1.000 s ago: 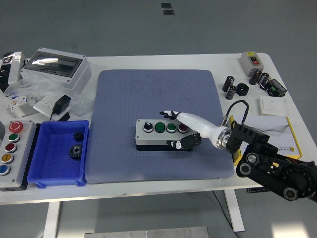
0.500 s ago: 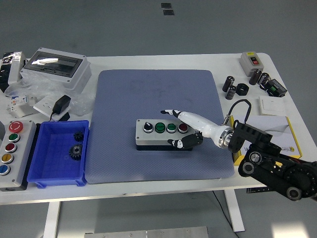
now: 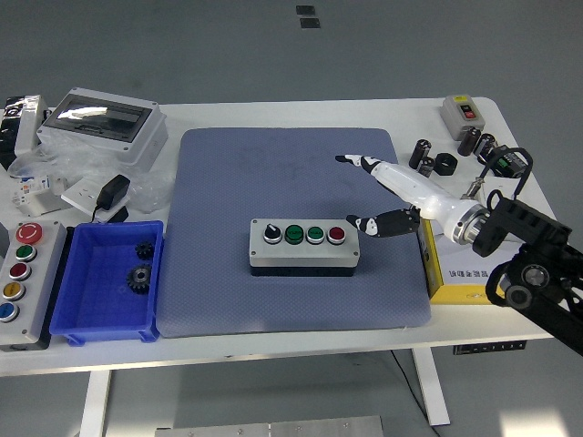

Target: Pick up the button,place it on the desk,press the button,press the button

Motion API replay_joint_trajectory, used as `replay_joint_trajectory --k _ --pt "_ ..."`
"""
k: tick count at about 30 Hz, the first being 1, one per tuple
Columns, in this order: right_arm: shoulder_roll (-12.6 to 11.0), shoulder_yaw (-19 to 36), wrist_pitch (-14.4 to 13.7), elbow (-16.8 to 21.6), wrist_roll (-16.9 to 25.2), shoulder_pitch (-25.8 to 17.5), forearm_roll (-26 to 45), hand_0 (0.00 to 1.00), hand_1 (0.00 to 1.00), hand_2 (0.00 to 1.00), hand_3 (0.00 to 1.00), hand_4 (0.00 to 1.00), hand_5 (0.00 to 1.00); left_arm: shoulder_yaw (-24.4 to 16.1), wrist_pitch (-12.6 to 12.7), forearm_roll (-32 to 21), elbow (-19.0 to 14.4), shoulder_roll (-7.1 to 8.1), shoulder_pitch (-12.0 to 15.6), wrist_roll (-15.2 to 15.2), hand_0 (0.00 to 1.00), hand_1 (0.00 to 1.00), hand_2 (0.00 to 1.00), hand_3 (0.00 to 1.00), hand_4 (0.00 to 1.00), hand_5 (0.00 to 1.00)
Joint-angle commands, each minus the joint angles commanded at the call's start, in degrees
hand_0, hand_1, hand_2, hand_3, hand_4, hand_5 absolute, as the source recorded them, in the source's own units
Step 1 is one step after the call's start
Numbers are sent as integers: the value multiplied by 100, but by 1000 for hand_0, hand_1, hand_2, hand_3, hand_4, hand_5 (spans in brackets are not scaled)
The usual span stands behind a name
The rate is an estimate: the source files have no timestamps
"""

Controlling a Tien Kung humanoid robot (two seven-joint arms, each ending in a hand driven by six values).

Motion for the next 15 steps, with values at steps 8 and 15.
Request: replay_joint_trajectory --k 8,15 --pt "-73 798 1645 480 -1192 148 773 648 761 827 998 548 156 15 0 -13 0 -7 -9 -8 610 597 528 590 605 147" --pt "-32 599 2693 480 -1655 479 1106 83 242 372 787 334 167 25 1 -31 0 0 -17 2 610 597 529 590 605 148"
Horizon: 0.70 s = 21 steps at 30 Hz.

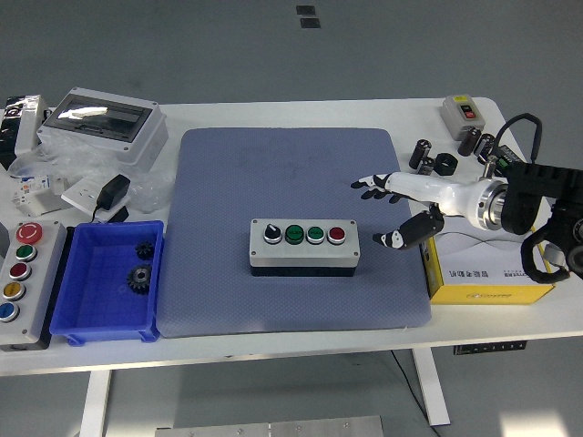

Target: Pick up the button,place it on the desk,press the button,press the button

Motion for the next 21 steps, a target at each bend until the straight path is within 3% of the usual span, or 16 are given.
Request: replay_joint_trajectory --k 3,4,6,21 --pt "46 -165 276 -30 -57 91 18 83 242 372 787 334 167 6 -1 -7 0 3 -5 3 610 597 529 590 605 148" --pt "66 -227 322 -58 -67 113 22 17 175 277 774 264 126 8 -1 -7 0 5 -6 3 610 596 528 589 605 148" --pt "99 -311 359 -117 -75 138 31 17 175 277 774 264 126 11 -3 -7 0 8 -7 4 610 596 528 589 605 148" --pt "495 -442 144 -882 68 267 -22 2 124 244 785 228 92 20 -8 -6 0 13 -3 4 610 598 525 588 609 157"
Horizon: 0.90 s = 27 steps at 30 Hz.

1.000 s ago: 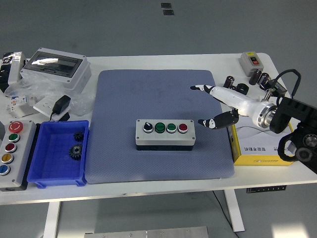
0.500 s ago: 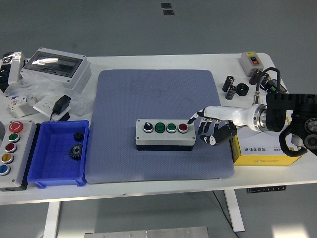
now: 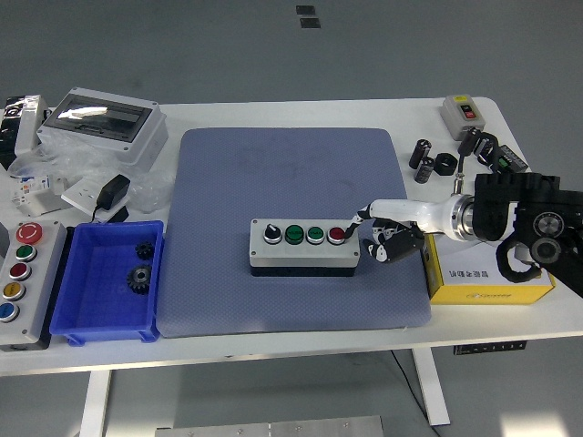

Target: Pick up the button,place it on the desk,press the button,press the button

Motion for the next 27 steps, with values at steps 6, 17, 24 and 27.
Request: replay_joint_trajectory --k 6,17,24,27 --pt "119 -64 -99 -87 47 73 -41 2 120 234 788 222 94 0 1 -3 0 -1 -4 -2 610 599 526 589 612 163" --pt "309 -395 -236 -592 64 133 -125 2 115 225 789 216 104 39 3 -52 0 -1 -9 -12 610 601 523 589 614 169" --pt "235 -19 -283 -239 364 45 196 2 115 224 788 216 103 65 4 -85 0 -7 -7 -23 610 601 521 589 614 171" --pt "185 312 -276 58 622 -47 539 2 115 222 784 216 101 71 1 -84 0 -9 -5 -28 610 601 521 589 614 173"
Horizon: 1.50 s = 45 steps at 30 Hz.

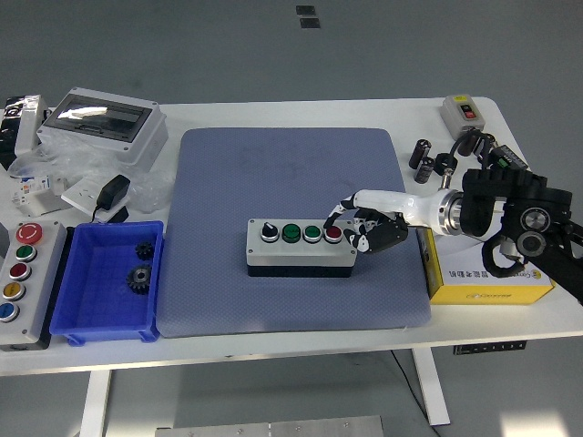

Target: Pick up the button,place it on the desk,press the button,press the button

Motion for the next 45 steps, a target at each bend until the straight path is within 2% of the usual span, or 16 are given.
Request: replay_joint_trajectory --k 3,6,11,18,21,22,25,27,28,30,33,34,39,40,45 --pt "43 350 -236 149 319 -162 243 2 115 222 784 216 101 5 -1 1 0 -3 7 -1 610 601 521 589 614 173" --pt "214 655 -658 83 678 -438 259 2 115 219 784 218 103 12 -4 0 0 -8 13 -3 610 601 520 590 614 176" --pt "769 972 -1699 -435 1444 -1050 240 2 115 217 766 221 103 36 -2 -31 0 -34 32 -6 610 601 519 589 614 179" --pt "1580 907 -3266 -1189 2909 -1953 -306 20 135 219 736 236 99 -3 8 0 0 -74 55 -24 610 601 518 590 615 181" --pt "1676 690 -3902 -1462 3465 -2181 -116 20 135 219 736 236 99 -33 8 35 0 -80 55 -29 610 601 518 590 615 181" --pt "1682 612 -4109 -1528 3627 -2215 -30 176 327 421 742 477 228 -41 7 43 0 -81 54 -30 610 600 518 589 616 184" --pt "1679 413 -4711 -1667 4120 -2243 208 176 327 421 742 477 228 -58 5 68 0 -85 47 -36 610 600 518 589 616 184" --pt "1676 380 -5019 -1694 4387 -2233 275 176 327 421 742 477 228 -58 5 71 0 -90 43 -41 610 600 518 589 616 184" --pt "1674 382 -5163 -1698 4518 -2226 298 689 720 734 769 618 363 -55 5 66 0 -92 42 -43 610 601 518 589 615 188" --pt "1665 402 -5414 -1690 4745 -2219 323 689 720 734 769 618 363 -62 6 72 0 -97 44 -40 610 601 518 589 615 188" --pt "1651 455 -5608 -1674 4892 -2224 356 689 720 734 769 618 363 -67 8 74 0 -103 50 -36 610 601 518 589 615 188" --pt "1647 474 -5637 -1673 4915 -2224 373 820 821 829 843 775 759 -70 9 77 0 -104 51 -35 611 602 521 590 615 190" --pt "1628 488 -5619 -1732 4973 -2204 627 820 821 829 843 775 759 -84 6 106 0 -92 35 -39 611 602 521 590 615 190" --pt "1627 479 -5588 -1752 4984 -2199 717 851 830 837 836 888 998 -85 5 113 0 -86 30 -41 611 602 524 591 614 190" --pt "1627 480 -5323 -1872 5006 -2195 1317 851 830 837 836 888 998 -113 2 172 0 -55 21 -37 611 602 524 591 614 190"
